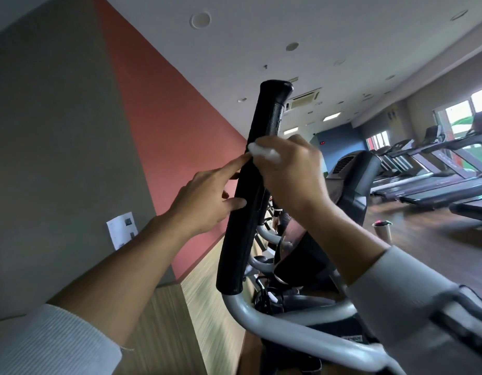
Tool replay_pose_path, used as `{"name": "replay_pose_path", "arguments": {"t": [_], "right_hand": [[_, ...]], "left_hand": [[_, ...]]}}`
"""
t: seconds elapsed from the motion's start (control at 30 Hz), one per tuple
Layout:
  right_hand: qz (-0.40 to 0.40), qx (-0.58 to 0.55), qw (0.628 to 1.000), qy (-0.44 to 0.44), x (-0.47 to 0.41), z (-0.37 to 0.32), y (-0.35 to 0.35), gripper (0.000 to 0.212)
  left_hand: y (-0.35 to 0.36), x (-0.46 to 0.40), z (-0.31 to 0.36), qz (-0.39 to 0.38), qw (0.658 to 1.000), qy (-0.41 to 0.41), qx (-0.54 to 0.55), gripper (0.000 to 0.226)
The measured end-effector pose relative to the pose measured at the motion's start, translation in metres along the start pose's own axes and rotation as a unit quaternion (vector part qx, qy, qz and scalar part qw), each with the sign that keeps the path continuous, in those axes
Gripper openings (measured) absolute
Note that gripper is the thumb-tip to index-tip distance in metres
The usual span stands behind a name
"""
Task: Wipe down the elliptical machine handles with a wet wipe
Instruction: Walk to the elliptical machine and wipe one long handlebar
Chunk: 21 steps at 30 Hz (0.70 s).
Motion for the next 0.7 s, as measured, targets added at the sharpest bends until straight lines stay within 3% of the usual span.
{"name": "replay_pose_path", "arguments": {"t": [0.13, 0.33, 0.43, 0.53, 0.7], "right_hand": [[-0.037, 0.033, 0.997, -0.050, 0.040, -0.005, 0.016, 0.022], [-0.092, -0.037, 0.993, -0.057, 0.100, 0.006, 0.026, 0.026], [-0.014, -0.007, 0.997, -0.073, 0.071, 0.009, 0.004, 0.021], [0.062, 0.018, 0.998, 0.016, 0.037, 0.024, -0.012, 0.020], [-0.073, 0.033, 0.994, -0.078, 0.061, -0.010, 0.032, 0.023]], "left_hand": [[0.003, 0.008, -0.008, 0.002, 1.000, -0.001, -0.007, 0.094], [0.012, 0.014, -0.019, -0.016, 1.000, -0.002, -0.024, 0.098], [0.013, 0.014, -0.019, -0.012, 1.000, 0.004, -0.026, 0.099], [0.014, 0.015, -0.021, -0.007, 1.000, 0.004, -0.017, 0.098], [0.014, 0.014, -0.024, -0.001, 1.000, 0.007, 0.004, 0.095]]}}
Point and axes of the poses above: each hand's wrist, its own x-axis away from the middle knuckle, its own y-axis out of the palm, z = x × y, the point moved 9 cm from there along -x, towards the middle knuckle, and after that the axes turned 10 degrees about -y, right-handed, at the moved point
